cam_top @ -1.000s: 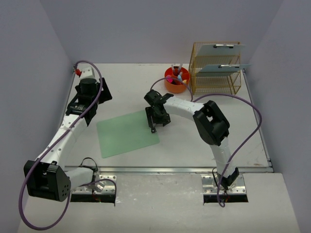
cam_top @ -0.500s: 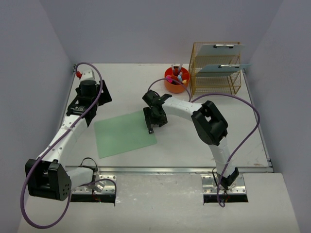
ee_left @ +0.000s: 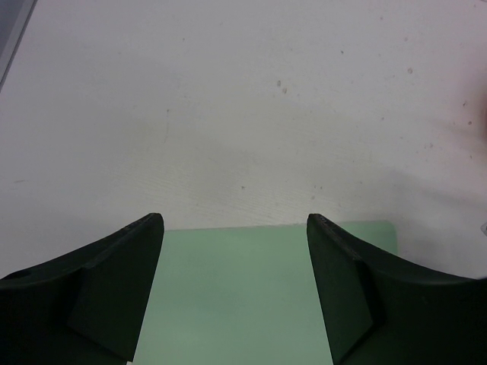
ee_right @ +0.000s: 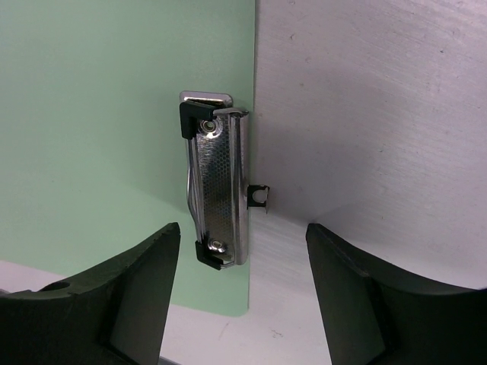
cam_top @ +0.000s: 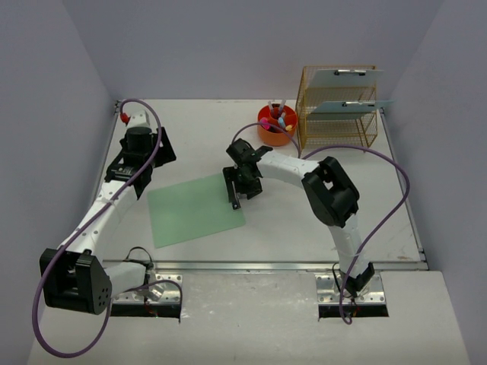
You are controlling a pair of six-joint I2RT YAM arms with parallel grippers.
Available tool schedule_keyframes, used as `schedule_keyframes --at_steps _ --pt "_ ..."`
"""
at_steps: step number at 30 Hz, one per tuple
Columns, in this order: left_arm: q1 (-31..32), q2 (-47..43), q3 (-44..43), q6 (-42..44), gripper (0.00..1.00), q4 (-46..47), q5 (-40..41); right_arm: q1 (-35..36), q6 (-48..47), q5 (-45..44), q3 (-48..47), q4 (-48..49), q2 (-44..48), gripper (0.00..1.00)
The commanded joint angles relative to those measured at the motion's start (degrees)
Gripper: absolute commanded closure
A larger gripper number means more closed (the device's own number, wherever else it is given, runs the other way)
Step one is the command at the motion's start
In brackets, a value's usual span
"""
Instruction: Organize the desk
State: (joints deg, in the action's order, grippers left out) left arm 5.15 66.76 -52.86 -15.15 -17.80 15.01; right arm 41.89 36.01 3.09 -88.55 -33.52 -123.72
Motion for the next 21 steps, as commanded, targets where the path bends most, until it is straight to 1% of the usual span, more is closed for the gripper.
schedule_keyframes --at_steps 1,4,8,12,17,21 --pt "-0.84 -0.23 -0.19 0.61 0.26 2.72 -0.81 0.16 -0.82 -1.34 -0.61 0.48 -0.54 0.31" --pt "-0.84 -0.15 -0.06 0.48 0.26 3.02 -0.94 0.79 -2.10 -5.70 -3.27 -0.93 -2.23 0.31" --pt "-0.92 0.12 -0.05 0.48 0.26 3.21 -0.69 2.54 -3.14 -10.91 -4.43 -1.81 -3.30 0.32" --pt "-0.85 0.03 -0.05 0.56 0.26 3.30 -0.51 4.10 -2.53 -13.33 -4.00 -1.96 -4.20 0.33" --pt "-1.10 0.03 -0.05 0.65 0.26 3.13 -0.25 5.30 -2.71 -15.31 -5.64 -1.71 -6.94 0.40" --pt "-1.46 -0.32 -0.05 1.10 0.26 2.95 0.11 6.02 -2.52 -15.56 -5.29 -1.98 -8.38 0.51"
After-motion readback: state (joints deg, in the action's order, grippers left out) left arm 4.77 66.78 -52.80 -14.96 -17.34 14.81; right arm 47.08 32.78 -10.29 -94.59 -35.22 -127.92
